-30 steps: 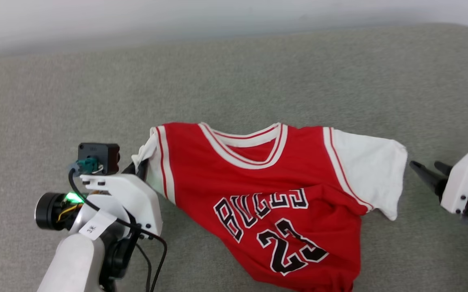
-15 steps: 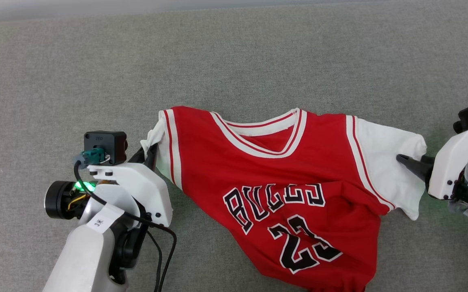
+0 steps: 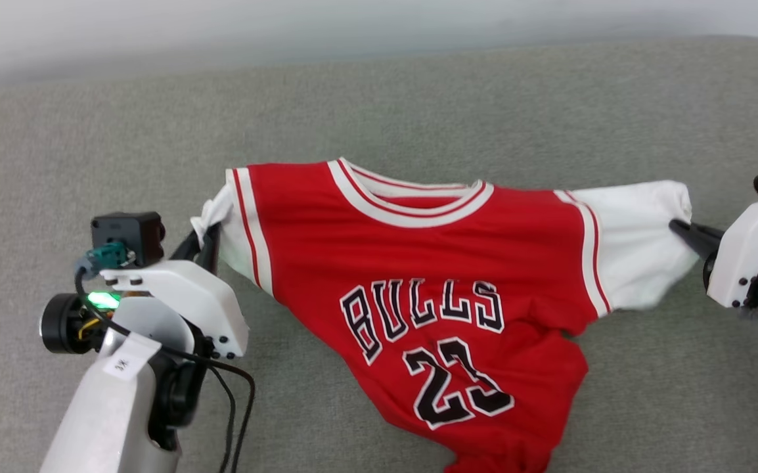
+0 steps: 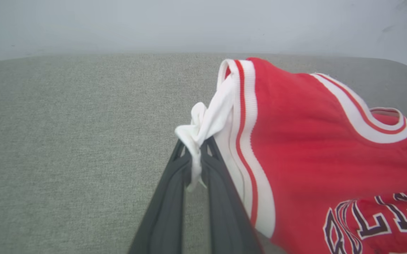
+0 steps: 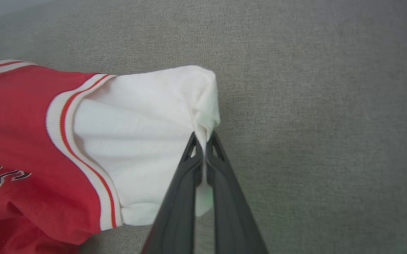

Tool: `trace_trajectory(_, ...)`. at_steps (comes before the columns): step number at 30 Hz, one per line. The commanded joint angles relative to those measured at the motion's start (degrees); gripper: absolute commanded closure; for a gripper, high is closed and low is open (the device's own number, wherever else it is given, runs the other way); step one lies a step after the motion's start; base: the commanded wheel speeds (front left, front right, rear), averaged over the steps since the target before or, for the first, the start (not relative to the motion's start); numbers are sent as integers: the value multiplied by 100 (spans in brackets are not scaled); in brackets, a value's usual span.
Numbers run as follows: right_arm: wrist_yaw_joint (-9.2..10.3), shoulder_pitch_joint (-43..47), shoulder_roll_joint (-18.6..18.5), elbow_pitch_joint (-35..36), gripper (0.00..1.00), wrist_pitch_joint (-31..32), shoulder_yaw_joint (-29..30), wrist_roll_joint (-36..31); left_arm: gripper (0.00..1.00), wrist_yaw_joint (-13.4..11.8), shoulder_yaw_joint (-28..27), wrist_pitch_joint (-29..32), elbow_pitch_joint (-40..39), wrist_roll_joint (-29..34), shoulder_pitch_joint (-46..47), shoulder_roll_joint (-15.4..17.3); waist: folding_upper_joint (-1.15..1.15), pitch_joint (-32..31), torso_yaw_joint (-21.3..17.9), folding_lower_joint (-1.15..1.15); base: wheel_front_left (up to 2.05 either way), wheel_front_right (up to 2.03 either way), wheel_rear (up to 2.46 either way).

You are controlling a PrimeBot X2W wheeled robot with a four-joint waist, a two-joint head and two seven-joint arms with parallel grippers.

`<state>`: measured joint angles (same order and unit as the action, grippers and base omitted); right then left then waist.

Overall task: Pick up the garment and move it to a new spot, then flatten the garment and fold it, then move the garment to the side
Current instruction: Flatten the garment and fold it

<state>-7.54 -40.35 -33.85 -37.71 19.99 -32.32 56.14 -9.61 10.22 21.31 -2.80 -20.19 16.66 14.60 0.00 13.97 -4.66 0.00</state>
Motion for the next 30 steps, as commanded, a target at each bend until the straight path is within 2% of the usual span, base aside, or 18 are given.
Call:
trace_trajectory(1,10,-88,-56,-7,100,-99,-5,-48,100,5,-72,-87,52,-11,125,43,0,-174,-130,0,0,0,0)
trace_trajectory(8,11,-597,-14,-46,100,-523,150,-399,100,243,-290,-321,589,-135,944,262,0,-341,-397,0,0,0,0)
trace_trajectory(16,13,-1614,79,-337,100,-903,500,-873,100,444,-300,-701,1506,120,2578,511,0,-160,-560,0,0,0,0)
trace_trajectory(30,34,-3991,130,-944,100,-1991,1031,-1673,100,269,-106,-1345,2969,924,5824,880,0,906,-526,0,0,0,0)
